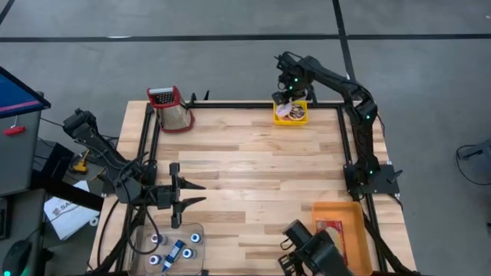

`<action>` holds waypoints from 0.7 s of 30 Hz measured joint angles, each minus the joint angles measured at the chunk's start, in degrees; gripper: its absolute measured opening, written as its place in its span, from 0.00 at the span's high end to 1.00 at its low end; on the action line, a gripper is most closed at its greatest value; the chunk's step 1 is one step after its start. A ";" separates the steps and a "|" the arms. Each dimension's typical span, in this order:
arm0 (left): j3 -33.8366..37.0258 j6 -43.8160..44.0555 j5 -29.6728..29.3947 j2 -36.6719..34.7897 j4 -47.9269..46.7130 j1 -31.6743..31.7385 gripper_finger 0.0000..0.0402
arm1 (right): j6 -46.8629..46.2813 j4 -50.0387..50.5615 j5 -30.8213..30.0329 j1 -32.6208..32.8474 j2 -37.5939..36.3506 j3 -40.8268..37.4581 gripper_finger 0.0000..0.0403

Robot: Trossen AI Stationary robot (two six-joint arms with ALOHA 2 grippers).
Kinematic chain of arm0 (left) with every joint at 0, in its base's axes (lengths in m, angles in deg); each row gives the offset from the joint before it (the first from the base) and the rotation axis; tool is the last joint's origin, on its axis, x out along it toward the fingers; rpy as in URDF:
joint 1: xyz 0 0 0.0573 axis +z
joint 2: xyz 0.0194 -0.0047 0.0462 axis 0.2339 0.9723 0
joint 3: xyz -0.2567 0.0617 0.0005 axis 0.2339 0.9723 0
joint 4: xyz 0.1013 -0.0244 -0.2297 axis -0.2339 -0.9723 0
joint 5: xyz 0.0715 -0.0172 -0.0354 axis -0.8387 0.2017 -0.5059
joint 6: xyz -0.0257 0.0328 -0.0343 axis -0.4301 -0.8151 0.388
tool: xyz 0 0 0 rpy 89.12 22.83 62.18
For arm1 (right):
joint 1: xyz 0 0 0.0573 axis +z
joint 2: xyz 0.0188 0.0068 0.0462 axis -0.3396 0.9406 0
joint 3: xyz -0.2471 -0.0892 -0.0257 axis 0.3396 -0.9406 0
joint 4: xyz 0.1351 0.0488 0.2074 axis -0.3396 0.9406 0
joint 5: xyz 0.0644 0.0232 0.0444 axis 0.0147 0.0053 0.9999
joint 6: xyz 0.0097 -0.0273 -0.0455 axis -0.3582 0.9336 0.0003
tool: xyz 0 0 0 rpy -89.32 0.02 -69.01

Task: Pick & Place Food Item
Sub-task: Put the violet donut into the yellow bin, then return to Home Position

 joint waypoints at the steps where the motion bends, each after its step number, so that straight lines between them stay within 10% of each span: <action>1: 0.00 -0.16 -0.02 0.00 0.02 0.00 0.70 | 0.00 0.26 -0.03 -0.05 -0.66 0.50 0.48; 11: -0.02 -2.14 -0.18 0.00 0.04 0.00 0.70 | 2.33 2.58 8.82 5.27 -14.00 1.61 0.46; 21: 2.81 3.35 5.76 -12.03 -8.43 -7.11 0.70 | 4.90 -7.99 12.21 31.29 -40.37 -10.81 0.46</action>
